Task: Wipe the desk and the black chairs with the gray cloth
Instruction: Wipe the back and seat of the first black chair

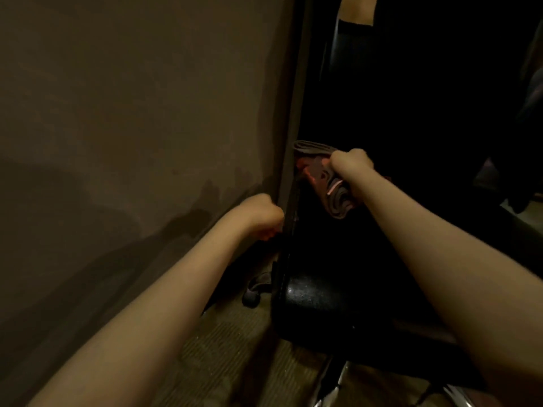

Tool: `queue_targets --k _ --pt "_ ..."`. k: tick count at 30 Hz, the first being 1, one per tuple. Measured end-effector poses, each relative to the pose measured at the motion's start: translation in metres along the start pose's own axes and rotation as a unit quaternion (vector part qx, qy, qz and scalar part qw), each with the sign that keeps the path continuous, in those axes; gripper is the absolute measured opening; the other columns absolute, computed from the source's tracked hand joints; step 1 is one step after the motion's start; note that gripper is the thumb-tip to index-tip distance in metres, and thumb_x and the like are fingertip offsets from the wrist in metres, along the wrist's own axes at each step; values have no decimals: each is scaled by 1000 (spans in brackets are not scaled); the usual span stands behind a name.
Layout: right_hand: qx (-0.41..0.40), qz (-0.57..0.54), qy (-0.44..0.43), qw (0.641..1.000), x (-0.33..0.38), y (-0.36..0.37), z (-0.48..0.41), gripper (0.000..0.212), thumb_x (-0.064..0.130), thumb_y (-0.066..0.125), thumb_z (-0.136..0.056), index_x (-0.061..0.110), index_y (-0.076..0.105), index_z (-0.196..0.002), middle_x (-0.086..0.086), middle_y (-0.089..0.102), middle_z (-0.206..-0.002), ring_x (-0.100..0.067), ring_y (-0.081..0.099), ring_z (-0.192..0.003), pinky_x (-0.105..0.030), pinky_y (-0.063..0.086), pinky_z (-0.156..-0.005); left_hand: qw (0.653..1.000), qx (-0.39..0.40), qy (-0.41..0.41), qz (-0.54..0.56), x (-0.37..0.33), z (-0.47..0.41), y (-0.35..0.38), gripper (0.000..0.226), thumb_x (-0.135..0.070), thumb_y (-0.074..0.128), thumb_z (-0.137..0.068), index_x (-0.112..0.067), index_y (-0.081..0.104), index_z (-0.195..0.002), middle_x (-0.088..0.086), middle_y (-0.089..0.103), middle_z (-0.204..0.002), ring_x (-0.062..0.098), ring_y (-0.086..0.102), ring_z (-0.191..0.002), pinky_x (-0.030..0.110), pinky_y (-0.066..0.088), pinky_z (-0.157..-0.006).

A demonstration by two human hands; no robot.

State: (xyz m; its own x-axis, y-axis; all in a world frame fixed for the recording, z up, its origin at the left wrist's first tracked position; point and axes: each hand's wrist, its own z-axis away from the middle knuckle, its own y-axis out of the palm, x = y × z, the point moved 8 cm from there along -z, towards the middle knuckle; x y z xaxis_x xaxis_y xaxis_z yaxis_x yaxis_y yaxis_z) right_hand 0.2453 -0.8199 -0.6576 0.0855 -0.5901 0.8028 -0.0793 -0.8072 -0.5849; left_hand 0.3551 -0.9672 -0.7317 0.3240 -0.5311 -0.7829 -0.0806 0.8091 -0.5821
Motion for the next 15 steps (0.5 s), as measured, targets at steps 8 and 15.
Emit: queue_targets --k 8,15 --pt "-86 132 -22 987 -66 -106 -47 32 23 54 -91 1 60 -113 -21 59 -112 -36 55 -101 -32 39 -74 993 -12 71 -94 -71 -24 26 13 -17 40 -94 -10 51 -96 4 54 -82 16 52 -67 25 43 -57" --pt "-41 235 12 971 -129 -115 -76 26 22 52 -89 0 60 -101 -23 60 -106 -38 57 -97 -31 40 -70 981 -107 -59 -148 -35 -47 1 32 -15 40 -93 1 50 -119 21 54 -122 34 55 -108 31 43 -79"
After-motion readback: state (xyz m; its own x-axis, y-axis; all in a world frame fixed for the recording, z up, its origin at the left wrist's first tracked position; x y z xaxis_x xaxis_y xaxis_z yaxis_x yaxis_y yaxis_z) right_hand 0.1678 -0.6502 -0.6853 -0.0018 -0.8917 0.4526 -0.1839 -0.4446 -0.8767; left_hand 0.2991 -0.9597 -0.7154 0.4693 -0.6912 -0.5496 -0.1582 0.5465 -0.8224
